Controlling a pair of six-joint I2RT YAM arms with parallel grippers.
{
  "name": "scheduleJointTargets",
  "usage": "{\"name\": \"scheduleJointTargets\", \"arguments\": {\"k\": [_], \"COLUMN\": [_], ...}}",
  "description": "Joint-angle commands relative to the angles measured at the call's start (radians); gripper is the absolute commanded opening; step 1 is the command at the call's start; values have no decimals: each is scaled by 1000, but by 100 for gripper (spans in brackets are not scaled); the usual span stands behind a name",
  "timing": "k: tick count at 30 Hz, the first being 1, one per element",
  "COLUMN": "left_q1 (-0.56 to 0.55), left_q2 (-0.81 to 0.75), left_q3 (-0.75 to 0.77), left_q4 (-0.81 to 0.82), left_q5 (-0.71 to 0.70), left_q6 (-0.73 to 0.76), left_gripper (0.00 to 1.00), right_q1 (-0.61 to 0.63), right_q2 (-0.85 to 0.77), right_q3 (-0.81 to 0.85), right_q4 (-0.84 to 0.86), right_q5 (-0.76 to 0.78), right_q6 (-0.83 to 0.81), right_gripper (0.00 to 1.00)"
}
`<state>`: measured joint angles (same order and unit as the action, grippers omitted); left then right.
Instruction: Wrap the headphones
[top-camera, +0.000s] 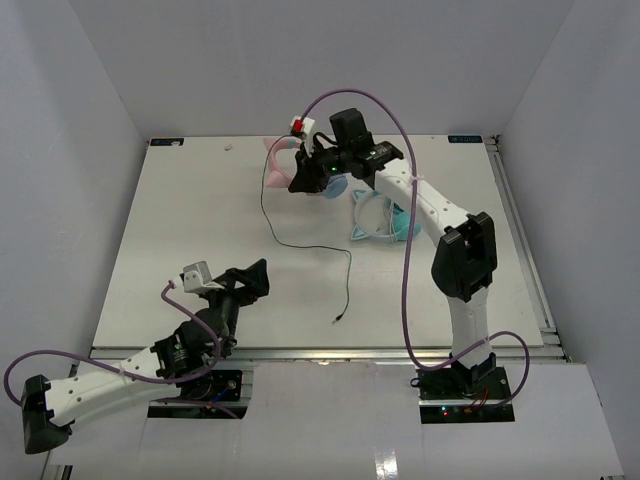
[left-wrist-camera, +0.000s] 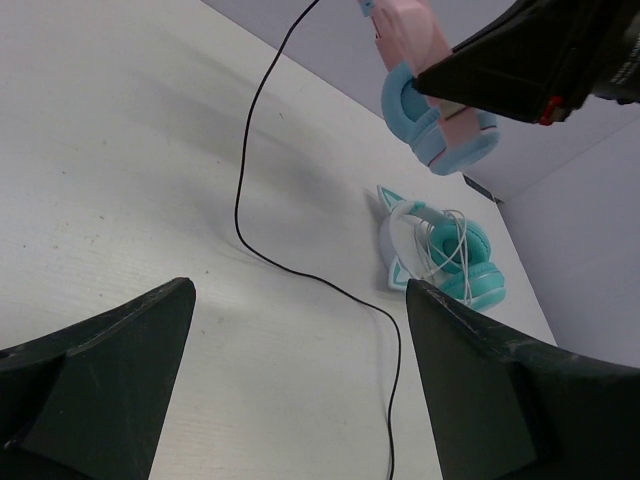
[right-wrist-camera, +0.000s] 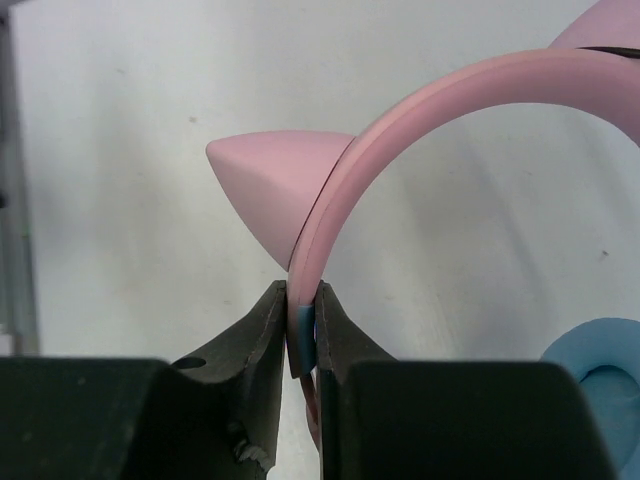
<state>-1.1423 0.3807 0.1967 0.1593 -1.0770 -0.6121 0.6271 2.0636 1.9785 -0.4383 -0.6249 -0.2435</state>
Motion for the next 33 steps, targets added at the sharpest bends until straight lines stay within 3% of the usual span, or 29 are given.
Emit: {"name": "scheduleJointTargets", "arguments": {"k": [1,7,23,28,33], "left_q1": [0,0,0,0,0], "left_q2": [-14,-22,17,93,155], "left_q3": [-14,-6,62,122,257], "left_q4": [2,-13,-95,-143,-37], "left_q5": [4,1,-44,-16,199], "left_q6": [-5,-7,-33,-74,187], "left_gripper": [97,97,97,96,96], "right_q1": [-50,-61,-47,-16,-15], "right_q2": [-36,-26,-204,-355,-465], "right_q3": [29,69,-148,-369,-503], "right_q4": [-4,-11,7,177,324], "right_q5": [-327,-382,-424,-494,-562], "right_q6": [149,346,627,755,862], "right_gripper": [8,8,8,8,8]}}
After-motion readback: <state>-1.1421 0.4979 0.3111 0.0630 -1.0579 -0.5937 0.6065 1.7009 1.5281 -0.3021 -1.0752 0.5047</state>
